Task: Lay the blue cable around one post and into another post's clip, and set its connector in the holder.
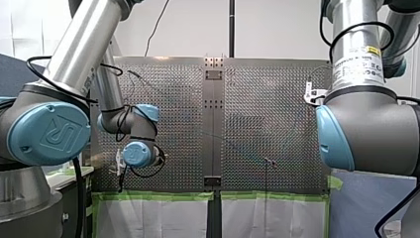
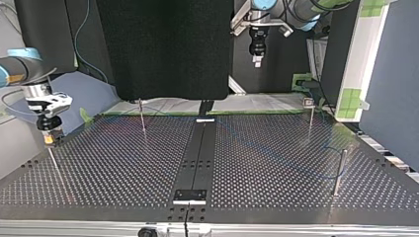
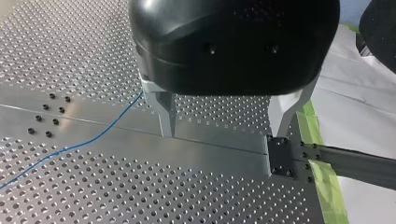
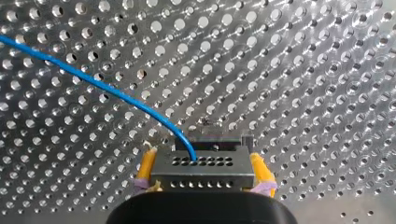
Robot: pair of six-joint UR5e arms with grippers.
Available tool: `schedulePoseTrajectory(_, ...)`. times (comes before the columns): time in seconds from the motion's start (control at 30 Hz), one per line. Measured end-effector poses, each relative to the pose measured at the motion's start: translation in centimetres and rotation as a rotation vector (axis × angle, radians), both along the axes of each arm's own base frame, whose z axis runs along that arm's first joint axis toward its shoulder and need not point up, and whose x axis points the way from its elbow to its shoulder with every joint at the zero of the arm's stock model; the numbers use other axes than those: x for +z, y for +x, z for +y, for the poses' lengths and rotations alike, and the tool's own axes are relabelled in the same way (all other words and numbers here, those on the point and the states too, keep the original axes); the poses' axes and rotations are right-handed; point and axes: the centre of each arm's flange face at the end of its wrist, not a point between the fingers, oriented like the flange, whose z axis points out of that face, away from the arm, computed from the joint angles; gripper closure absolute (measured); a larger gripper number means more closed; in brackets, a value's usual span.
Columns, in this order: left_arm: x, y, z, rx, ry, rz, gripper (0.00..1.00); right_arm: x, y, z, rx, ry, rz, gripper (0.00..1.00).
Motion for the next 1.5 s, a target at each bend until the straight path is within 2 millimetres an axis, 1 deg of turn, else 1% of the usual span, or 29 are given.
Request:
schedulePoseTrajectory(0.13,0.0,0.0,0.1,0.002,0.0,0.001,0.02,-0.1,-0.6,0.0,0.003,-0.003,0.024,1.0)
schedulePoseTrajectory(0.33,0.0,0.1,0.1,0.003,0.001,0.002,0.02,-0.1,-1.0,0.0,0.009,-0.012,0.046,1.0)
schedulePoseTrajectory(0.97,0.0,0.2,0.3,0.007,0.0,0.002,0.02,0.2,-0.6,-0.4,0.052,-0.068,0.057,1.0)
schedulePoseTrajectory(1.2,0.0,0.3,0.3,0.009,0.001,0.002,0.02,-0.1,-0.6,-0.4,0.053,-0.066,0.059,1.0)
schedulePoseTrajectory(1.33,0.0,0.3,0.3,0.009,0.0,0.002,0.02,-0.8,-0.4,-0.5,0.055,-0.059,0.059,1.0)
schedulePoseTrajectory(1.5,0.0,0.3,0.3,0.009,0.001,0.002,0.02,-1.1,-0.4,-0.6,0.056,-0.057,0.059,1.0)
